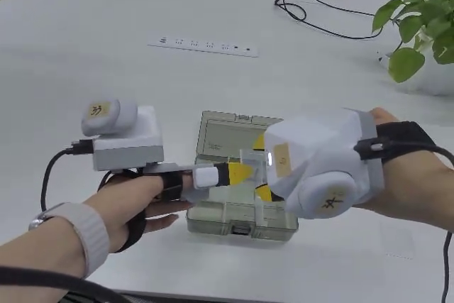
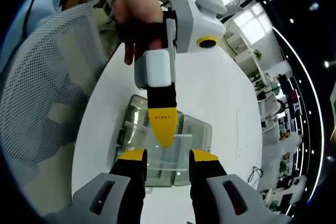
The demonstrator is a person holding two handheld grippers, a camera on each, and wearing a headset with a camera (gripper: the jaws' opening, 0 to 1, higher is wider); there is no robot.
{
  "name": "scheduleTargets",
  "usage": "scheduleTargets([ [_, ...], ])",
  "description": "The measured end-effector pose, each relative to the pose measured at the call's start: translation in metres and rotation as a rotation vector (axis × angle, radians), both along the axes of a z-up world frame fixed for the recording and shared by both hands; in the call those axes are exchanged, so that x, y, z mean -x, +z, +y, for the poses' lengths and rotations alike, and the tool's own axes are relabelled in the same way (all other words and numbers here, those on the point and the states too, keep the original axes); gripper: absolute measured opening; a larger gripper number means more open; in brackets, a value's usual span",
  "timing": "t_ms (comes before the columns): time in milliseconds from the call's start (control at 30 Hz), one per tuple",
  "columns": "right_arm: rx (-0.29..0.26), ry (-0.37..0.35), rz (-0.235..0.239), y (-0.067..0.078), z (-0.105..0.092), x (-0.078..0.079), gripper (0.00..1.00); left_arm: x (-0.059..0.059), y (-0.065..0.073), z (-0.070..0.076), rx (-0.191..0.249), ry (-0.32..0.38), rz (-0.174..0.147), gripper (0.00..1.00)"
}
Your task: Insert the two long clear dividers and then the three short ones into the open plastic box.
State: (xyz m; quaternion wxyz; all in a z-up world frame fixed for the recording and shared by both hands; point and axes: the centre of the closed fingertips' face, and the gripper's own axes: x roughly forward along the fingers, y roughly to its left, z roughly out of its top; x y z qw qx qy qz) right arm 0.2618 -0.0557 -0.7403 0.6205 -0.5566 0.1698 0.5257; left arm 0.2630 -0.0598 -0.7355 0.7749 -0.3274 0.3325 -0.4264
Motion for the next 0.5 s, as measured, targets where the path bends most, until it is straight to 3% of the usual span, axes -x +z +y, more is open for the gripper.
scheduleTargets([
  [133,0.009,0.007,-0.015,-0.002,0.0,0.0,0.32,0.0,-0.001,0.0,-0.008,0.005,0.001,0.0],
  [233,-0.001,0.026,0.001,-0.001,0.001,0.001,0.33,0.001,-0.002,0.001,-0.013,0.001,-0.003,0.0],
  [367,-0.092,-0.036,0.103,0.003,0.005,0.005,0.48,0.0,-0.001,0.002,-0.015,-0.002,-0.016,0.0],
  [500,-0.15,-0.074,0.183,0.01,0.005,0.005,0.49,0.002,-0.002,0.003,-0.039,-0.032,-0.047,0.0],
])
